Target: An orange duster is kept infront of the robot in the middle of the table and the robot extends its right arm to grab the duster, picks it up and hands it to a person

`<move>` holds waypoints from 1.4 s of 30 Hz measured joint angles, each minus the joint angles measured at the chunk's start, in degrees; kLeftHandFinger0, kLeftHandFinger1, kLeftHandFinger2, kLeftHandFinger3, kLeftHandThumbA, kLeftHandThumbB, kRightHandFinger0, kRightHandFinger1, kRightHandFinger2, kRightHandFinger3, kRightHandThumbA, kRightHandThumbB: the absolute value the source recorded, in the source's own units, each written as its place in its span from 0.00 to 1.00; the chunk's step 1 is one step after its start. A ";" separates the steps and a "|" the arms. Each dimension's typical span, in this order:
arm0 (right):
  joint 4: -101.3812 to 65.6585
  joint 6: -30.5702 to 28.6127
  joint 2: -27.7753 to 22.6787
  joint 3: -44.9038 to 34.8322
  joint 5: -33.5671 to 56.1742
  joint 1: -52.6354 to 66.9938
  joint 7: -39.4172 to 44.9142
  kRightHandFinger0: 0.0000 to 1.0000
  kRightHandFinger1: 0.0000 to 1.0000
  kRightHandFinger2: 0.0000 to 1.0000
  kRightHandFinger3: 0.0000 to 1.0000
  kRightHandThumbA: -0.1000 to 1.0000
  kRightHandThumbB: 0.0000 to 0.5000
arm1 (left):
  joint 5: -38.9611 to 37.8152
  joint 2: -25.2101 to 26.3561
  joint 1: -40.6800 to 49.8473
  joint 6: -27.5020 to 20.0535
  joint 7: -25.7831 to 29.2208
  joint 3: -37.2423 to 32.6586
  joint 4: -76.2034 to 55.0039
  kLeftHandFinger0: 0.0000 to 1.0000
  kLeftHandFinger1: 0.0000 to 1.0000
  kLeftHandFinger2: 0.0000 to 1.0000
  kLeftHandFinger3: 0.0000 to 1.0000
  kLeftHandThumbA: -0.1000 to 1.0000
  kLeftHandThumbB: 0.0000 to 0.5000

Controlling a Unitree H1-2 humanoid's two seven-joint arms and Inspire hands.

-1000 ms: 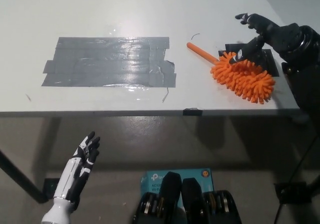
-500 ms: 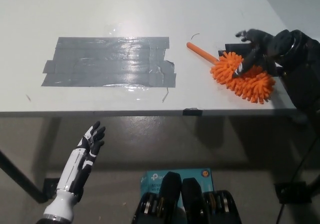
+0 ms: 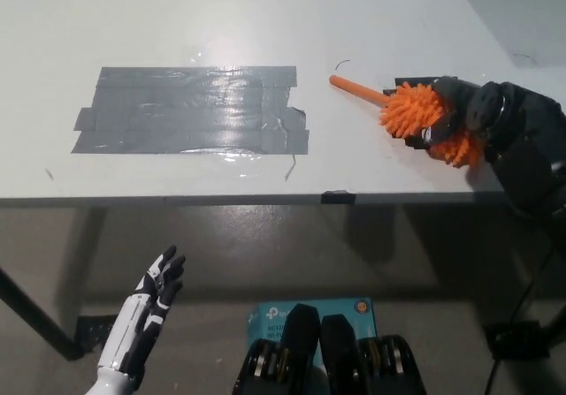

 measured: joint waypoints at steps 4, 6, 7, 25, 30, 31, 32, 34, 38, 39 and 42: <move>2.39 -1.09 0.23 0.25 -0.23 -0.46 -1.20 0.23 0.59 0.69 1.00 0.00 0.18 | 0.46 0.58 -3.69 0.46 0.05 0.36 1.19 1.00 1.00 1.00 1.00 0.89 0.23; -1.05 -1.13 -0.03 -0.23 -0.22 1.41 -1.87 0.33 0.62 0.64 1.00 0.01 0.19 | 0.65 1.09 -3.77 0.27 0.04 0.49 1.24 1.00 1.00 1.00 1.00 0.87 0.20; -3.37 -1.00 -0.29 -0.33 -0.29 2.64 -2.29 0.32 0.59 0.63 1.00 0.00 0.20 | 0.65 1.21 -3.30 0.19 0.03 0.50 1.25 1.00 1.00 1.00 1.00 0.87 0.20; -14.11 -3.24 4.98 -27.52 10.51 13.52 -13.79 0.07 0.57 0.94 1.00 0.00 0.34 | 0.69 1.27 -4.08 0.02 0.05 0.58 4.88 0.94 1.00 1.00 1.00 0.87 0.15; -24.32 -1.86 8.01 -33.90 14.57 20.13 -13.70 0.00 0.50 0.84 1.00 0.00 0.30 | 0.89 1.27 -1.41 0.01 0.05 0.47 4.84 0.96 1.00 1.00 1.00 0.85 0.14; -25.99 -1.56 8.79 -35.17 15.58 21.08 -13.68 0.00 0.48 0.85 1.00 0.00 0.32 | 0.92 1.27 -0.72 0.01 0.05 0.46 4.62 0.96 1.00 1.00 1.00 0.85 0.17; -27.03 -1.39 9.30 -35.95 16.25 21.60 -13.67 0.01 0.47 0.88 1.00 0.00 0.31 | 0.92 1.27 -0.44 0.00 0.05 0.46 4.51 0.97 1.00 1.00 1.00 0.85 0.13; -30.57 -0.58 11.18 -38.73 18.96 22.72 -13.61 0.00 0.42 0.82 1.00 0.00 0.33 | 0.93 1.27 0.60 0.00 0.05 0.48 4.35 0.97 1.00 1.00 1.00 0.85 0.16; -30.94 0.16 12.59 -41.62 22.39 21.22 -13.60 0.00 0.41 0.85 1.00 0.00 0.32 | 0.98 1.27 0.31 0.01 0.06 0.54 4.54 0.94 1.00 1.00 1.00 0.89 0.21; -30.66 0.51 13.13 -42.77 24.09 19.85 -13.61 0.00 0.42 0.85 1.00 0.00 0.33 | 1.02 1.27 -0.05 0.01 0.05 0.53 4.68 0.94 1.00 1.00 1.00 0.90 0.22; -29.86 0.87 13.55 -44.16 27.31 17.78 -13.69 0.00 0.44 0.83 1.00 0.00 0.35 | 1.09 1.27 -0.26 0.01 0.05 0.44 4.78 0.95 1.00 1.00 1.00 0.89 0.23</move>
